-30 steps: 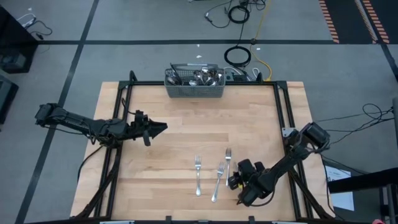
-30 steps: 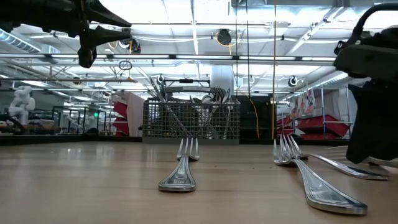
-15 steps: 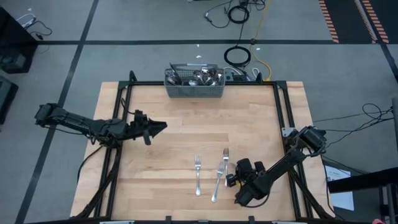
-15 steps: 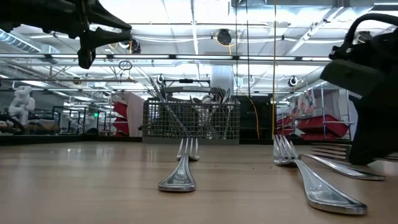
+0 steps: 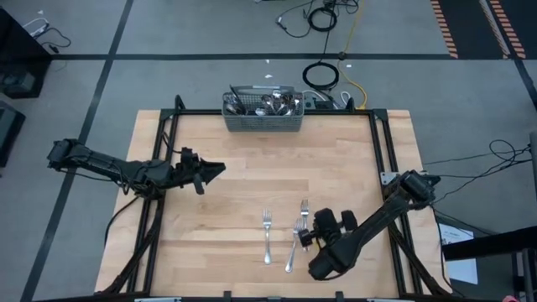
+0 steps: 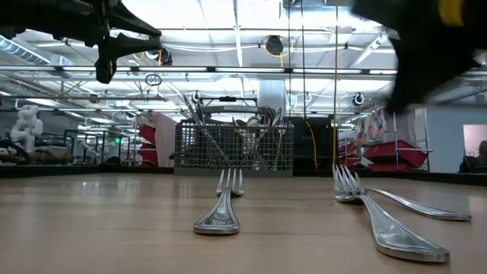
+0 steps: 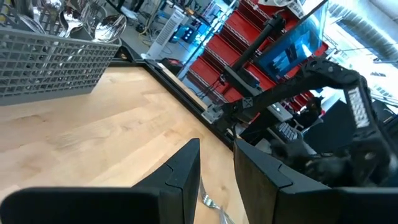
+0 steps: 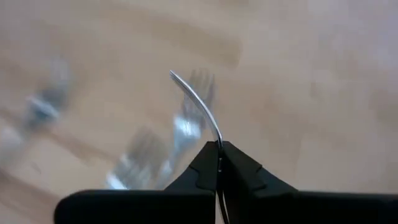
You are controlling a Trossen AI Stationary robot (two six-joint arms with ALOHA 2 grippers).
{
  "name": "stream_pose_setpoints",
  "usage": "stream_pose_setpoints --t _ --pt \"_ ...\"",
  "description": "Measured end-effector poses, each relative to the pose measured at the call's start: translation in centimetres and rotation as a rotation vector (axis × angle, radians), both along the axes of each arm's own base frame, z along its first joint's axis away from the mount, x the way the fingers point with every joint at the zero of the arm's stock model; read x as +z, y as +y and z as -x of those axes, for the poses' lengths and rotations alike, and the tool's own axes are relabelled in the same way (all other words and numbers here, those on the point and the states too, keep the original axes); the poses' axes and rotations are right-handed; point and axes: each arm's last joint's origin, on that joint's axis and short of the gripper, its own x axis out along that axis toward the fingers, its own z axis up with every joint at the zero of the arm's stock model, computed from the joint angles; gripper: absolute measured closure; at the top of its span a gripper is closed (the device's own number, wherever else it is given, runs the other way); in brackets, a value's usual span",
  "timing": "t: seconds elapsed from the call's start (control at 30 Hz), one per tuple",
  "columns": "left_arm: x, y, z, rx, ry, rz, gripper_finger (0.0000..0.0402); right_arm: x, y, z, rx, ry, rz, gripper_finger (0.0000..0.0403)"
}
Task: Sort silverware
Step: Put the silver fork into the utensil holder
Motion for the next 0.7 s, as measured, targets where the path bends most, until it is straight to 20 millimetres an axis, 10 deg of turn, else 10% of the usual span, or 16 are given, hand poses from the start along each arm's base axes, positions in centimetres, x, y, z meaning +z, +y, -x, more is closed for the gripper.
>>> stream_pose_setpoints --t 0.23,0.7 --pt "0.6 -0.1 -0.5 0.0 -0.067 -0.058 0.0297 6.0 -3.7 -1.7 0.044 -0.379 0.272 0.0402" --pt "0.7 0.0 -4.6 -0.215 -0.343 -0.032 0.0297 16.9 -9.9 -7.9 0.468 -0.493 0.433 0.0403"
